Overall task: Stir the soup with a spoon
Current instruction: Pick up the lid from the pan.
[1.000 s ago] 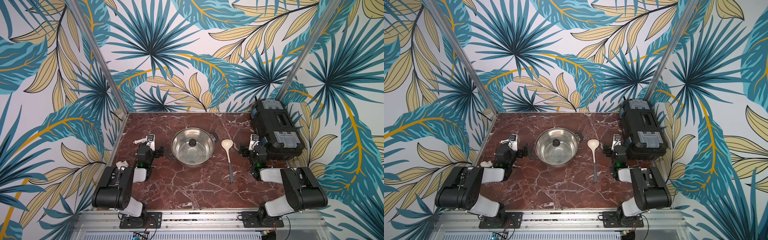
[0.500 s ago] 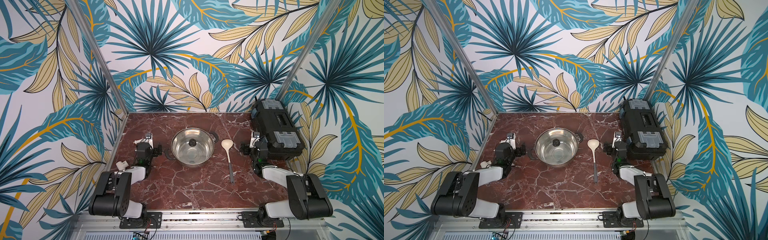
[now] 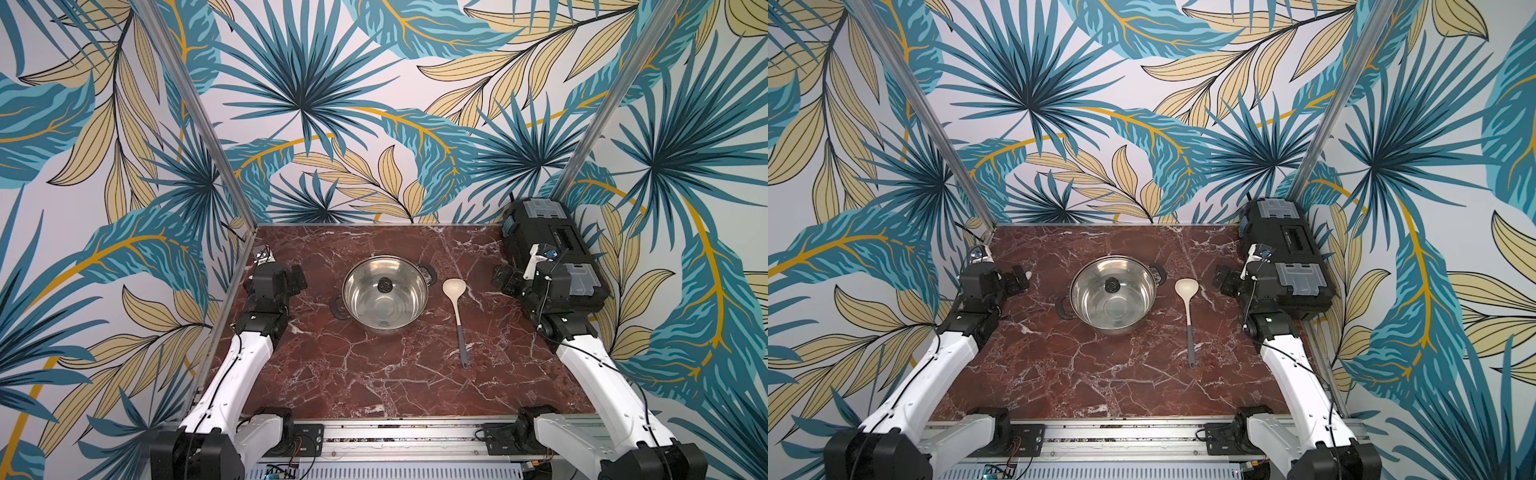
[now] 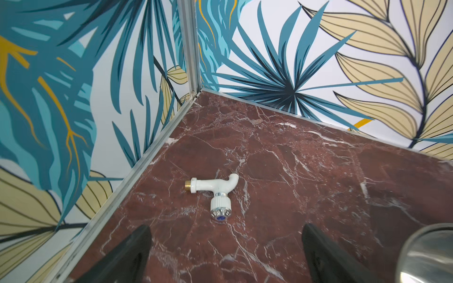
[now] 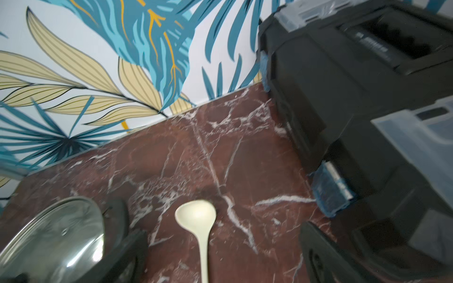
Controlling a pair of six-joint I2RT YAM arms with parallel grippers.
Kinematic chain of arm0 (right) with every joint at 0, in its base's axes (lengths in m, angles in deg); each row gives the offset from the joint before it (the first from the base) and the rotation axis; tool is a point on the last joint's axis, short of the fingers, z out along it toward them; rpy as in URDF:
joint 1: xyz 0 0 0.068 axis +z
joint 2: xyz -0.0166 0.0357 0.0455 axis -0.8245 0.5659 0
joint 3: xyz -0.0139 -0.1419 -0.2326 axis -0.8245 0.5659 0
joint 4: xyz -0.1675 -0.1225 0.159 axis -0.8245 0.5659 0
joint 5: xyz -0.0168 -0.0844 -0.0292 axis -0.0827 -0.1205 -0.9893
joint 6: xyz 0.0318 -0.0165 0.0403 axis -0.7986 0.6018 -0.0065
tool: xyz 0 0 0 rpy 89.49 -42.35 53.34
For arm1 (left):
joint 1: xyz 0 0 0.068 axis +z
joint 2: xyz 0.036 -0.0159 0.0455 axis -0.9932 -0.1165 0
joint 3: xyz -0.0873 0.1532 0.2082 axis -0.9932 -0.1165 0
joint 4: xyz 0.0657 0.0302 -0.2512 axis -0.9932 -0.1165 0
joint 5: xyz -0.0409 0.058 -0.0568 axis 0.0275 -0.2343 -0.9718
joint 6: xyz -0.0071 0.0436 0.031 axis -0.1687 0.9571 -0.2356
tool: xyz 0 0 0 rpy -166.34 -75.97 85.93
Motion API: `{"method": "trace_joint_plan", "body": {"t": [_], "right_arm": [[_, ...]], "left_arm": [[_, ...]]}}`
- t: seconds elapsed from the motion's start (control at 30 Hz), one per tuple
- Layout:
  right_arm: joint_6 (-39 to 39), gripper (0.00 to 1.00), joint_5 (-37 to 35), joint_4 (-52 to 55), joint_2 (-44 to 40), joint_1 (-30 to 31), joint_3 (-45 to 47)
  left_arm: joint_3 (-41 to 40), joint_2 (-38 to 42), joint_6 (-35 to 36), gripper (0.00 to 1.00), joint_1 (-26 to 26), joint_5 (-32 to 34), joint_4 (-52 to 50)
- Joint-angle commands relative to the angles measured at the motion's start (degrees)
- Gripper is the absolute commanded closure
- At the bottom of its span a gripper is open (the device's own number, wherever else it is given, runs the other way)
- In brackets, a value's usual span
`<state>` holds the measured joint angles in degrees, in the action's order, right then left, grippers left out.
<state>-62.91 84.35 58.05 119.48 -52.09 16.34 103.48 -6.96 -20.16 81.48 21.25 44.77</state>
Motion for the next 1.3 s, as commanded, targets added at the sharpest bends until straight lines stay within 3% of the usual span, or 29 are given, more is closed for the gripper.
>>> {"method": "trace_joint_plan", "body": {"t": [0.0, 0.1, 0.23, 0.37, 0.5, 0.83, 1.27], "right_arm": [[-3.7, 0.01, 7.3, 10.2, -2.8, 3.2, -4.1], [-3.0, 0.01, 4.8, 14.7, -2.9, 10.0, -8.9], [-1.6, 0.06, -1.5, 20.2, 2.2, 22.6, -16.7], [0.1, 0.08, -8.6, 25.4, 12.5, 33.3, -25.9], [3.1, 0.06, -15.4, 30.4, 24.4, 39.5, -35.9], [3.7, 0.12, -16.1, 34.8, 46.1, 42.3, -53.0], [1.9, 0.24, -16.8, 36.1, 57.4, 44.8, -62.2]], "left_arm": [[7.1, 4.2, -5.3, 0.00, 0.1, -6.8, -11.1], [10.7, 6.7, -9.5, 0.00, 0.1, -12.5, -19.0], [11.5, 11.1, -12.0, 0.00, -0.7, -25.2, -26.3], [9.9, 16.3, -13.6, 0.00, -2.1, -32.4, -31.9], [7.6, 22.7, -14.2, 0.00, -2.5, -36.3, -36.3], [4.5, 31.5, -15.3, 0.00, -2.5, -38.5, -40.5], [1.2, 32.8, -16.3, 0.00, -2.5, -40.8, -38.1]]}}
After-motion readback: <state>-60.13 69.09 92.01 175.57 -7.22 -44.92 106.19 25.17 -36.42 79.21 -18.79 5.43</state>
